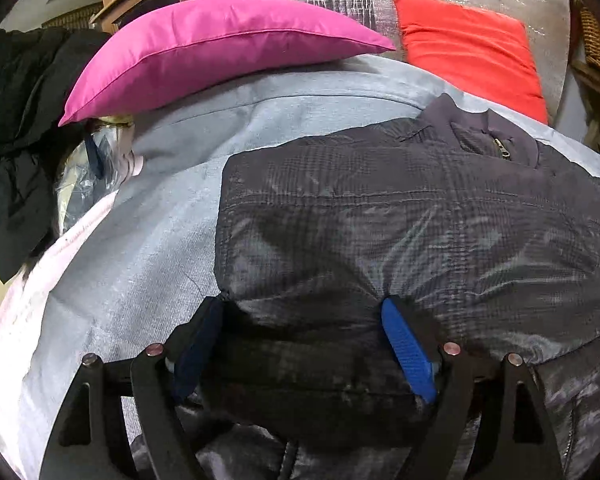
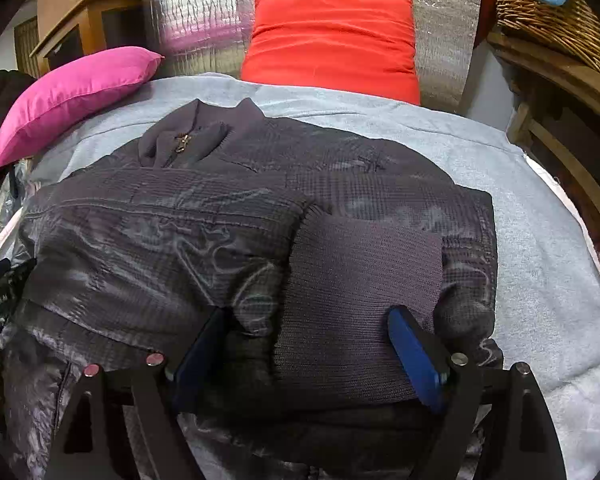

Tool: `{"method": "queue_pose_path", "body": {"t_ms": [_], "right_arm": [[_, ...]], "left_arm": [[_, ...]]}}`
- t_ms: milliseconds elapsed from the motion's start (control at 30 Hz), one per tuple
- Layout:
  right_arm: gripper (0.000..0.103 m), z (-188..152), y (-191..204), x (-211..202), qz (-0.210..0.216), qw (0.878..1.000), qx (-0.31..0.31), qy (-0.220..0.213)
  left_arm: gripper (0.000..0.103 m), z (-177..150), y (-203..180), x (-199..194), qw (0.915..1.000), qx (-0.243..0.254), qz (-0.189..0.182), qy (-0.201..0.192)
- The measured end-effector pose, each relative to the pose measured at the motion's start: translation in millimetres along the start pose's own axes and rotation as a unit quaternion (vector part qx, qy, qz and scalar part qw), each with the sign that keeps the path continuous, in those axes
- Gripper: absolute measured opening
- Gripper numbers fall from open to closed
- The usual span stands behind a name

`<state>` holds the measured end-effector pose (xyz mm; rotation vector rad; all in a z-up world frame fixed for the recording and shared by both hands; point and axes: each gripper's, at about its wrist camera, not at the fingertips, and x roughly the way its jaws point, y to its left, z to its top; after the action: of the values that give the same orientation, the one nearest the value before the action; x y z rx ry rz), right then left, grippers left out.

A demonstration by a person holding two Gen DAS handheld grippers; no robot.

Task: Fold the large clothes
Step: 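Lower the cuff onto the jacket and open the right tool, then move both open tools to the ribbed hem of the black jacket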

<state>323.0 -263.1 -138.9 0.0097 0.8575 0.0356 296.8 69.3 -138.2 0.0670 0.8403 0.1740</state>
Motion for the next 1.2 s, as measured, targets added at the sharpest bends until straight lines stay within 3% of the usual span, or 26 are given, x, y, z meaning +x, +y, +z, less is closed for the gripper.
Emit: {"method": "queue_pose_path", "body": {"t_ms": [233,333,400,500,600,667,800,1000,1100,1200], "right_arm": [[0.087,0,1,-9,-0.007,1.000,-0.002,-0.006],[0.088,14,1,-42,0.000,0.998,0.012,-0.060],[0.088,29,3,-62,0.014,0.995,0.024,-0.092],[0.088,48,14,-55,0.032,0.996,0.014,-0.081],[0.088,54,21,-30,0.014,0.998,0.001,-0.065],[0.088,52,15,-7,0.006,0.999,0.001,-0.044],[0.089,34,8,28,-0.009,1.000,-0.002,-0.009],[0.092,31,8,37,-0.010,1.000,-0.003,-0.009],[0.092,37,10,33,-0.021,1.000,-0.008,-0.005],[0.092,36,16,-9,0.002,0.999,0.009,-0.051]], "left_arm": [[0.084,9,1,-20,1.0000,0.001,0.002,-0.005],[0.085,24,-2,-52,0.9975,-0.028,-0.026,-0.059],[0.085,32,-18,-64,0.9959,-0.017,-0.045,-0.077],[0.085,33,-49,-63,0.9952,0.024,-0.053,-0.078],[0.085,22,-71,-40,0.9962,0.047,-0.053,-0.050],[0.085,12,-76,-17,0.9975,0.048,-0.049,-0.018],[0.094,3,-71,-4,0.9979,0.029,-0.052,-0.024],[0.098,3,-73,1,0.9984,0.030,-0.042,-0.022],[0.097,9,-65,-14,0.9981,0.028,-0.050,-0.020],[0.097,13,-50,-45,0.9959,0.016,-0.054,-0.071]]}}
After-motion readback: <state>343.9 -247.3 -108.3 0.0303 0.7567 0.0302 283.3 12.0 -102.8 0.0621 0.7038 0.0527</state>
